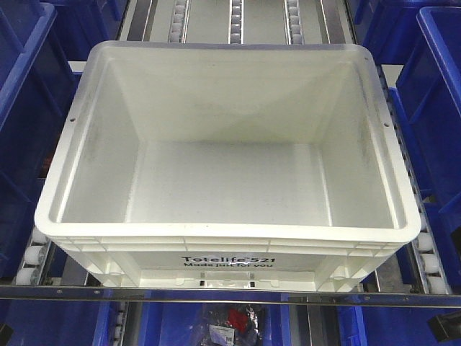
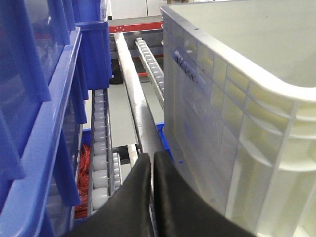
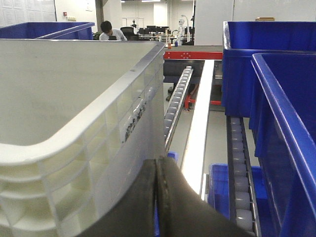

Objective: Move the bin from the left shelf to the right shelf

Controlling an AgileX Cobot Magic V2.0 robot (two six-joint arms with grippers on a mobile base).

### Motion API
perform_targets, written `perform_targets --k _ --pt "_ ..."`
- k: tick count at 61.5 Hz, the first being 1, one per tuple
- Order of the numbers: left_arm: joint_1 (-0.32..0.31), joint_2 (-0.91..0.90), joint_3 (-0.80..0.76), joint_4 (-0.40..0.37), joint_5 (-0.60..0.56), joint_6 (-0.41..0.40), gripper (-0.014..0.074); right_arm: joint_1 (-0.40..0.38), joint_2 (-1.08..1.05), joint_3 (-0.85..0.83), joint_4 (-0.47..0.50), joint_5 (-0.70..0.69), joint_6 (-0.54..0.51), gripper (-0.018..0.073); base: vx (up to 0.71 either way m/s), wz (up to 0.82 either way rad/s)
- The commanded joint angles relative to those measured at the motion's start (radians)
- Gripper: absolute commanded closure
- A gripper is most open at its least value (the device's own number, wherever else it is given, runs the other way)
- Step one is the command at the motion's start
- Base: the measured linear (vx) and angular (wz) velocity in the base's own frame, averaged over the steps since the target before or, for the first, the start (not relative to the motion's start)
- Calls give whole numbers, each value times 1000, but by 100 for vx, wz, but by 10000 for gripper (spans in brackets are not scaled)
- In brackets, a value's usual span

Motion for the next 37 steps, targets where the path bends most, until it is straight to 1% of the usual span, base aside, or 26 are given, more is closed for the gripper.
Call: perform_targets --k 1,37 --pt "-7 -12 -19 -3 -72 -6 604 -2 -9 19 -2 -70 -4 567 0 0" --pt "-7 -12 -19 -3 -72 -6 604 -2 -9 19 -2 -70 -4 567 0 0"
